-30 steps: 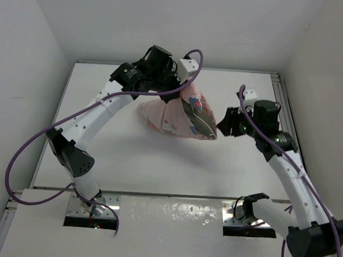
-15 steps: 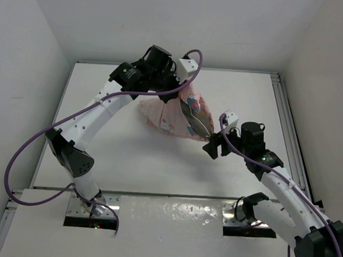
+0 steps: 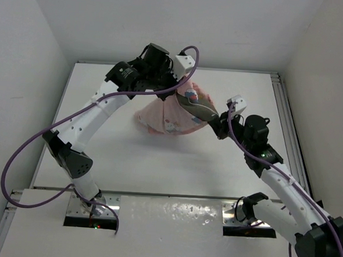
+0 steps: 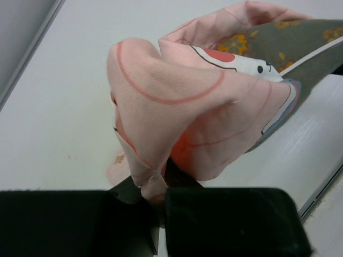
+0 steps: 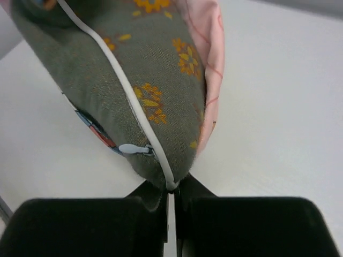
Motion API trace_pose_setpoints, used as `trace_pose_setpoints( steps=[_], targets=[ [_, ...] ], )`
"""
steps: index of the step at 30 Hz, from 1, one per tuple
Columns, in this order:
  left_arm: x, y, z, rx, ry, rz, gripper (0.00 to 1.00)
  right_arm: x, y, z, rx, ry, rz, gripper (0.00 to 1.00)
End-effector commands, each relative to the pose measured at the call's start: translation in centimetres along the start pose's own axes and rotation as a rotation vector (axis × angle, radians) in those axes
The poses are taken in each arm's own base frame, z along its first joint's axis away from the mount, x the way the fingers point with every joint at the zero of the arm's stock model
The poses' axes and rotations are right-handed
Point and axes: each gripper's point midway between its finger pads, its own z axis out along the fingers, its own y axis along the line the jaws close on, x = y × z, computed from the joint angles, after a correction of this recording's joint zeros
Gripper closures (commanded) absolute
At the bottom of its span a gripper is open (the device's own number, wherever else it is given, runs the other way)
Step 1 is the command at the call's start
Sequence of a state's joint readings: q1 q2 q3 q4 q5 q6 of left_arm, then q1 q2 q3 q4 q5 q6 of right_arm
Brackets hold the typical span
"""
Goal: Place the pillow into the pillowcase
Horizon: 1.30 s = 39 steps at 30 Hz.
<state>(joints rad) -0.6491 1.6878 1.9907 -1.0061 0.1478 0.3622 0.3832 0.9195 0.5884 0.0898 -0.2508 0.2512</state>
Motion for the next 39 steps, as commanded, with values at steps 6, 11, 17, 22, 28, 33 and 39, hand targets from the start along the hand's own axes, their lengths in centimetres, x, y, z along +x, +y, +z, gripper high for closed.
trace_pose_setpoints(
  steps=[6,11,17,22,28,33,39],
  targets=[
    [-7.4,2.6,-6.5,-0.158,-0.262,-0.063,1.00,-17.2,-1.0,-5.7,0.151,-0.403,-0.228,1.00],
    [-8.8,-1.6,-8.9,0.061,-0.337,0.021,1.00,-18.8,2.6,-6.3,-0.031,-0.343,-0.280,1.00],
    [-2.6,-4.8,-4.5,0.219,-0.185,0.028,0.99,-16.2,2.8,-4.6,-0.081,-0.297,-0.233,1.00],
    [1.0,-8.6,-2.0,0.417,-0.124,0.013,0.82,-12.0,4.8,-2.9,-0.193,-0.218,-0.129,1.00],
    [4.5,-8.9,0.1,0.422,-0.054,0.035,0.56,-6.6,7.4,-2.1,-0.294,-0.104,-0.076,1.00],
    [6.2,-8.6,1.2,0.385,-0.011,0.032,0.41,-3.9,8.1,-1.8,-0.300,-0.049,-0.059,1.00],
    [2.8,-6.9,-0.5,0.302,-0.075,-0.006,0.33,-3.9,8.2,-1.7,-0.297,-0.047,-0.075,1.00]
  ],
)
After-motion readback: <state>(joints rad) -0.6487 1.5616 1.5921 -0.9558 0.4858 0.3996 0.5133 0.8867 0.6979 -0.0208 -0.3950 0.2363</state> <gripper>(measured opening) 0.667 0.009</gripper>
